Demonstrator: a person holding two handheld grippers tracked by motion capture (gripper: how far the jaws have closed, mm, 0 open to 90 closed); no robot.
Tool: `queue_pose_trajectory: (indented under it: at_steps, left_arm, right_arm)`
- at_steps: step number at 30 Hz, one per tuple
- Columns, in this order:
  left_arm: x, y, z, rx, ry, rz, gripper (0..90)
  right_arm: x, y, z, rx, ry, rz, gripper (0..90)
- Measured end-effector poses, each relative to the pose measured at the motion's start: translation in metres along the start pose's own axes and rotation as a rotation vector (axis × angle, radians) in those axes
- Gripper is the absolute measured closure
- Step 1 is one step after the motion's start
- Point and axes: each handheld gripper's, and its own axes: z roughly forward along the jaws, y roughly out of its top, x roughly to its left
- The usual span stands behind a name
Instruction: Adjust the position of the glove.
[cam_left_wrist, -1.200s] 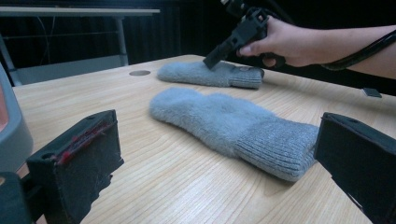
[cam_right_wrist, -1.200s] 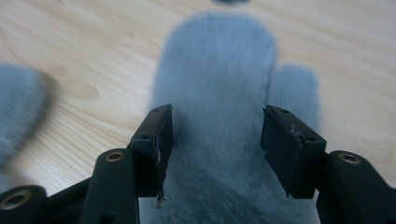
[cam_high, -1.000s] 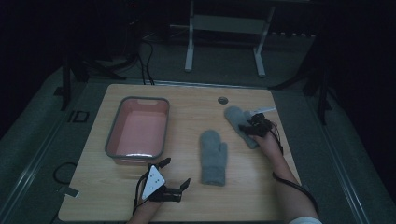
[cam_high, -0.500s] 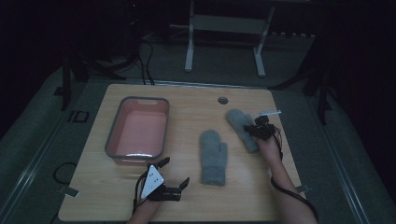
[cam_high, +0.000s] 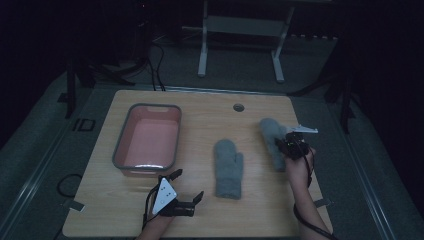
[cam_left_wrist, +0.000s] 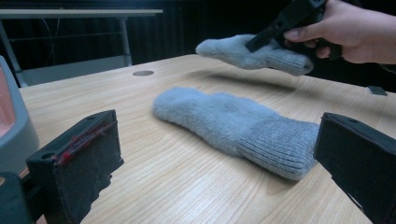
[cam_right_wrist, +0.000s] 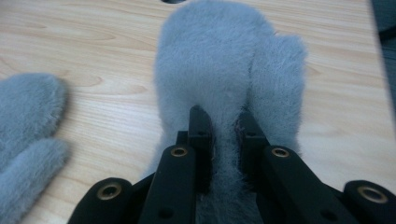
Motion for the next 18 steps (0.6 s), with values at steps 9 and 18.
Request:
queue_pose_trajectory:
  at_steps: [9, 18]
  left_arm:
    - [-0.001, 0.0, 0.001, 0.005, 0.003, 0.0, 1.0]
    - [0.0, 0.0, 0.001, 0.002, 0.009, -0.01, 1.0]
  right_arm:
    - [0.002, -0.028, -0.038, -0.027, -0.136, 0.1, 80.5]
    - [-0.005, -0.057, -0.034, 0.023, -0.178, 0.168, 79.4]
